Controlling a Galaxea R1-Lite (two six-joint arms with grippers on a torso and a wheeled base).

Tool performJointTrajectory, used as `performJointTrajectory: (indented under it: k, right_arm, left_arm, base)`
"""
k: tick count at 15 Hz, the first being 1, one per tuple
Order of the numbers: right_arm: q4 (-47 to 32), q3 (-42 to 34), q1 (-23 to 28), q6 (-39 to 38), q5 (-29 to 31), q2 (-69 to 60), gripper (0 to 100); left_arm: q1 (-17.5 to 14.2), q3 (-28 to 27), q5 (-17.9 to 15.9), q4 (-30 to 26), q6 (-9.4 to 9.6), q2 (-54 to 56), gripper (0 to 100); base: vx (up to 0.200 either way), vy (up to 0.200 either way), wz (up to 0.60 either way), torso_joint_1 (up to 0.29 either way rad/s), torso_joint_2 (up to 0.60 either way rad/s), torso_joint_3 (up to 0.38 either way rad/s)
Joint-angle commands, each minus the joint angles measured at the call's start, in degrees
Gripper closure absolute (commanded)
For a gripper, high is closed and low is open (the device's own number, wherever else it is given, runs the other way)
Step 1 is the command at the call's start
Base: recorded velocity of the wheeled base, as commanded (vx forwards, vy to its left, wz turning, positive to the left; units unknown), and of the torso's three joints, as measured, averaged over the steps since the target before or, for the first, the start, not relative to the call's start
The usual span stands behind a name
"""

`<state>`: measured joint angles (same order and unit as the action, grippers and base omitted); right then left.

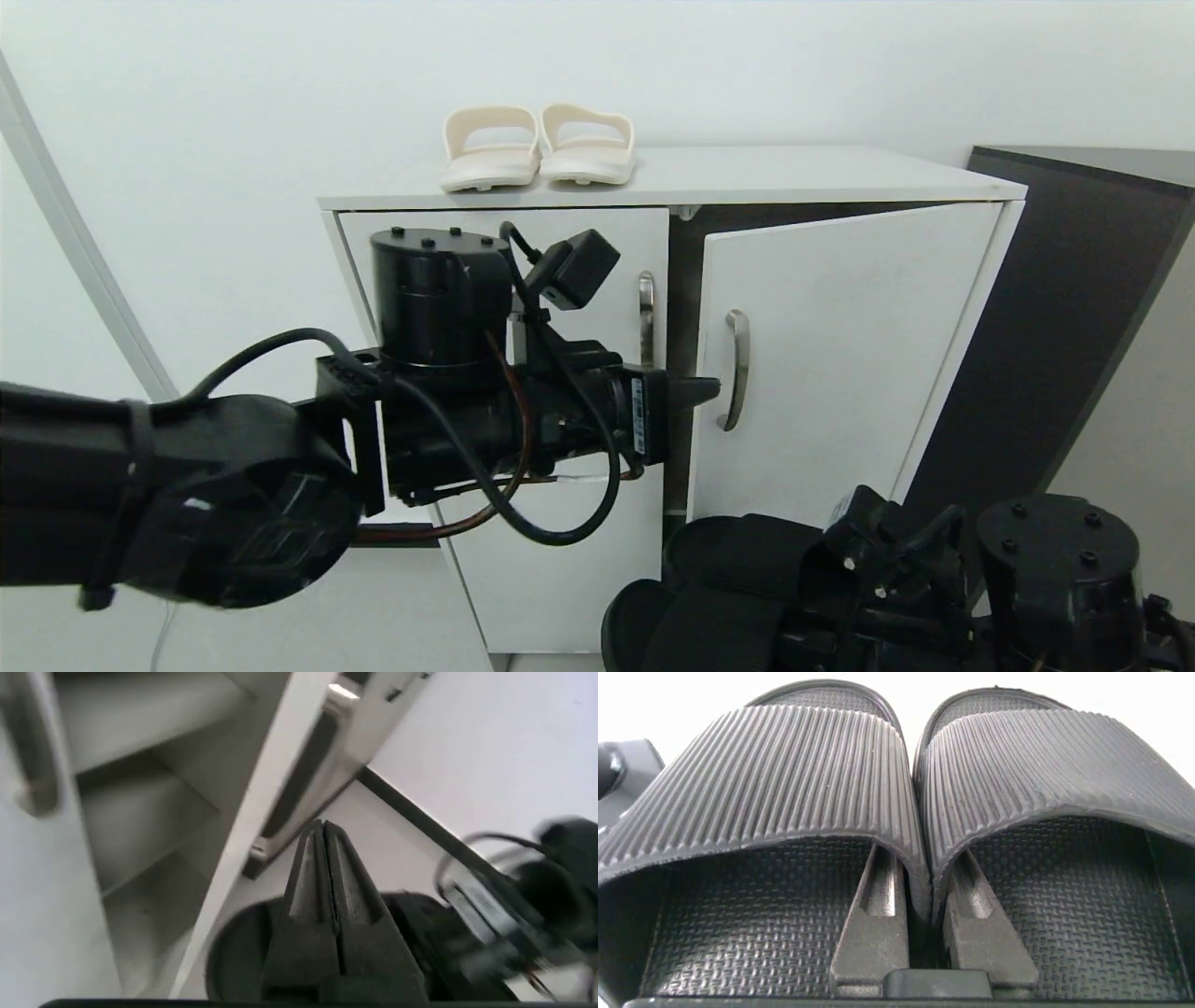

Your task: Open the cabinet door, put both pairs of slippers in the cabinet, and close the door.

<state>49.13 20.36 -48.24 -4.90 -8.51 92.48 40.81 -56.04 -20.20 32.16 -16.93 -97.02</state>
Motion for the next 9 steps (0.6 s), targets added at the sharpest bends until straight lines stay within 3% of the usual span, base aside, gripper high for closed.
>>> performJointTrajectory:
  k: [1,5,9]
  right_arm:
    - [0.1,-0.8,-1.0,0.0,0.0,-1.2,100]
    - [0.1,-3.0,-3.3,1.9,0.0,-1.4,100]
    - [0.1,-4.0,-4.5,2.0,0.1,-1.4,100]
  left_arm:
    - [0.5,3.3,-0.1,0.1,0.06,5.7,100]
    - [-2.1,1.5,-0.1,1.5,-1.79,1.9,100]
    - [-2.2,-4.0,0.4,11.8,-2.4,-9.1,100]
  base:
    - [0.0,0.0,0.0,0.0,0.0,0.0]
    - [0.0,0.0,0.0,0.0,0.0,0.0]
    - [0.0,0.0,0.0,0.0,0.0,0.0]
